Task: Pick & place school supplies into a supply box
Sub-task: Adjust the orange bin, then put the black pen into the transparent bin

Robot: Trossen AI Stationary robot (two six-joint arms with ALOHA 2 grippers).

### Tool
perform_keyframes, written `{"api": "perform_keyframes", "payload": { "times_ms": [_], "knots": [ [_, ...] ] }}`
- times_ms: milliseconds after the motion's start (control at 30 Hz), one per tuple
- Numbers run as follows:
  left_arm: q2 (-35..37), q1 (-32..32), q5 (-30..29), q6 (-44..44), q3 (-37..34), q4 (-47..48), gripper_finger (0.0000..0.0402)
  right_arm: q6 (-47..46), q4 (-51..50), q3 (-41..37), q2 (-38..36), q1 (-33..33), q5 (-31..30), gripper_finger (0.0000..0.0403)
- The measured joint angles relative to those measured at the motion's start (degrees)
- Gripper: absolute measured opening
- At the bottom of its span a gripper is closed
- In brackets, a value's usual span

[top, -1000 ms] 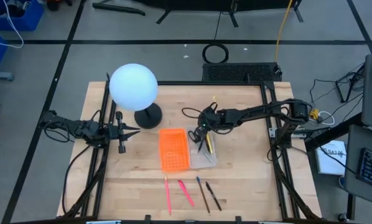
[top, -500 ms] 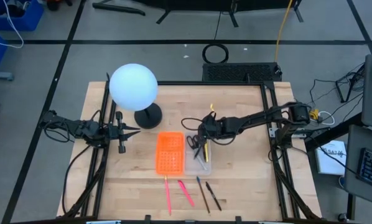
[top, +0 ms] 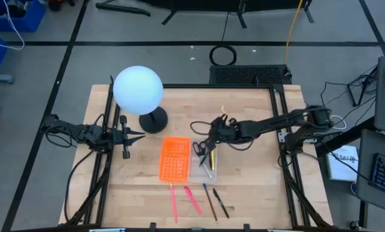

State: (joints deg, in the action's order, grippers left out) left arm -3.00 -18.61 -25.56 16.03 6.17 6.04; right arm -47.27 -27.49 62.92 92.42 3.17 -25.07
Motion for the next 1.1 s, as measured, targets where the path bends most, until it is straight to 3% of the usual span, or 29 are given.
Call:
{"api": "perform_keyframes", "payload": {
  "times_ms": [233,467,600,733,900,1100],
  "knots": [
    [0.0,0.0,0.0,0.0,0.0,0.3,0.0047,-6.9,-0.3,0.0,-10.9,7.7,4.1,0.0],
    [0.0,0.0,0.0,0.0,0.0,0.3,0.0047,-21.0,-1.4,2.5,-8.9,24.1,-3.5,0.0],
    [0.0,0.0,0.1,0.0,0.0,0.3,0.0047,-32.6,-7.9,7.9,-2.4,32.1,-2.6,0.0],
    [0.0,0.0,0.2,-0.7,0.0,0.8,0.0047,-43.7,-20.5,19.7,8.2,37.5,3.5,0.0],
    [0.0,0.0,0.1,-1.1,0.0,1.2,0.0047,-45.4,-33.5,40.6,22.8,40.2,11.3,0.0],
    [0.0,0.0,0.1,-1.2,0.0,1.1,0.0047,-48.7,-42.7,61.4,36.4,40.9,12.9,0.0]
  ]
}}
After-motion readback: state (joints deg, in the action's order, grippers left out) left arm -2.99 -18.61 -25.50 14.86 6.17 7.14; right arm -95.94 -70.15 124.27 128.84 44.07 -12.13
